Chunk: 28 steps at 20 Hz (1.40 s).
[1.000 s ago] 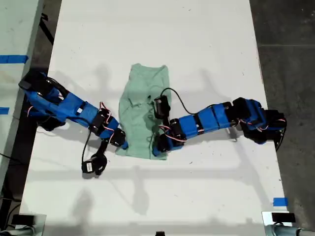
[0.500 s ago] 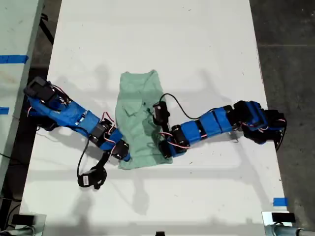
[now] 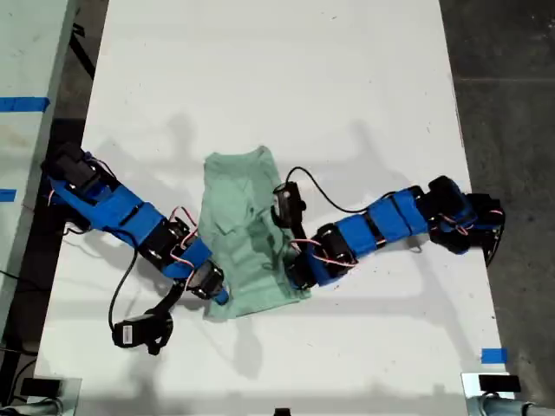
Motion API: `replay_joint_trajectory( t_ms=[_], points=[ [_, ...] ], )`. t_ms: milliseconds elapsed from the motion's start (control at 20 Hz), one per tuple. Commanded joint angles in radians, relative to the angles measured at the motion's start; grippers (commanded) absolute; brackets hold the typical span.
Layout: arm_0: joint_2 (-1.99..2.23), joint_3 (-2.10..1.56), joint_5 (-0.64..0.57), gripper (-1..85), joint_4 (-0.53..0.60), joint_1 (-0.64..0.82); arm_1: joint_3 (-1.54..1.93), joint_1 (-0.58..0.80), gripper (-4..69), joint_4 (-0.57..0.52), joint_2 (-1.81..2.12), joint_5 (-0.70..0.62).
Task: Fold tshirt
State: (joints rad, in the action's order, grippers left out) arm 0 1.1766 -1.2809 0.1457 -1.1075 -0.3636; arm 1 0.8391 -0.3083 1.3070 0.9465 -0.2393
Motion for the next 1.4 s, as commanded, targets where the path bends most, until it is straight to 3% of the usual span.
replay_joint_trajectory(
  t_ms=[0,400,850,1050,1100,1150,1200,1300,1350],
  points=[
    [0.178,0.06,-0.063,0.1,-0.043,0.081,-0.029,0.086,-0.5,0.037,0.13,-0.098],
    [0.336,-0.012,-0.288,0.1,-0.27,0.425,-0.029,0.345,-0.6,0.044,0.156,-0.324],
    [0.575,-0.479,-0.502,0.1,-0.109,0.828,-0.028,0.594,-0.6,-0.061,0.163,-0.448],
    [0.597,-0.525,-0.535,0.3,-0.08,0.874,-0.028,0.647,-0.8,-0.146,0.146,-0.472],
    [0.597,-0.535,-0.535,5.9,-0.067,0.885,-0.021,0.66,8.6,-0.164,0.143,-0.48],
    [0.597,-0.54,-0.528,27.0,-0.071,0.9,-0.021,0.675,30.6,-0.163,0.143,-0.48],
    [0.597,-0.54,-0.499,34.8,-0.101,0.93,-0.021,0.695,41.0,-0.137,0.15,-0.491],
    [0.647,-0.58,-0.492,46.0,-0.137,1.008,-0.008,0.752,35.6,-0.048,0.201,-0.5],
    [0.699,-0.627,-0.54,56.6,-0.117,1.057,0.021,0.784,33.5,-0.012,0.252,-0.514]
  ],
)
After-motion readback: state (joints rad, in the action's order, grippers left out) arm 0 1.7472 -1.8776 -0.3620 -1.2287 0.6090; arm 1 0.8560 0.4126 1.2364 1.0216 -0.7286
